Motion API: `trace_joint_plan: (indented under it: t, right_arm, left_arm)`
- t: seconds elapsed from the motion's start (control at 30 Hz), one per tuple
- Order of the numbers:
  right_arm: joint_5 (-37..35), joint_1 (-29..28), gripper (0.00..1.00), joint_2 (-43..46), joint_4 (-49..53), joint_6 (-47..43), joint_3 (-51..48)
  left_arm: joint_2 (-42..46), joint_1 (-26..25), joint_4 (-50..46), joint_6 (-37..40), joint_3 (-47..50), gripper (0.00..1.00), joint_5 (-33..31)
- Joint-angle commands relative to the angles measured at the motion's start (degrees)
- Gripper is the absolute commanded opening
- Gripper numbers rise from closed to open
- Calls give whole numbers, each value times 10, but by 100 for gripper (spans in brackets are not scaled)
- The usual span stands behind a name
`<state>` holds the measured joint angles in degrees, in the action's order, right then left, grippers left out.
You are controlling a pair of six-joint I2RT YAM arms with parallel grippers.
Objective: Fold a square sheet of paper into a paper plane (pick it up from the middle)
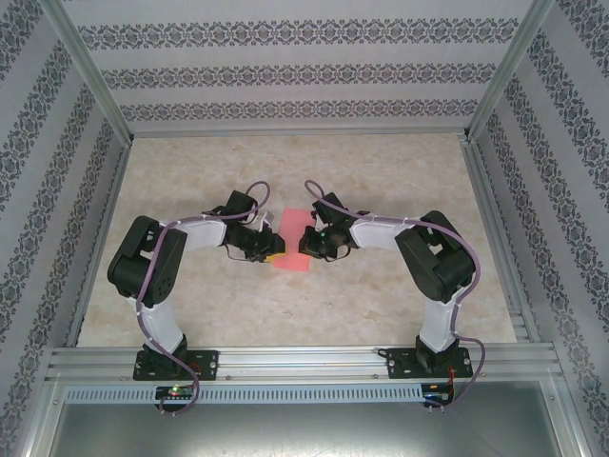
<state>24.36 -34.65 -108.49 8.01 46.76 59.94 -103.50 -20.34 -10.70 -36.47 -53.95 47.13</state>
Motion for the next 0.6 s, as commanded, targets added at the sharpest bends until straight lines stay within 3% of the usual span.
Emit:
trace_joint_plan:
  t: [0.0, 0.13, 0.57]
  right_arm:
    - [-17, -3, 9, -17, 15, -9, -11]
    - [-17, -2, 9, -24, 15, -11, -11]
    - [15, 2, 12, -22, 3, -1, -4]
  left_arm:
    - [16, -8, 29, -6, 8, 26, 24]
    - [16, -9, 59, -19, 10, 27, 45]
    - [-26, -26, 119, -64, -35, 46, 60]
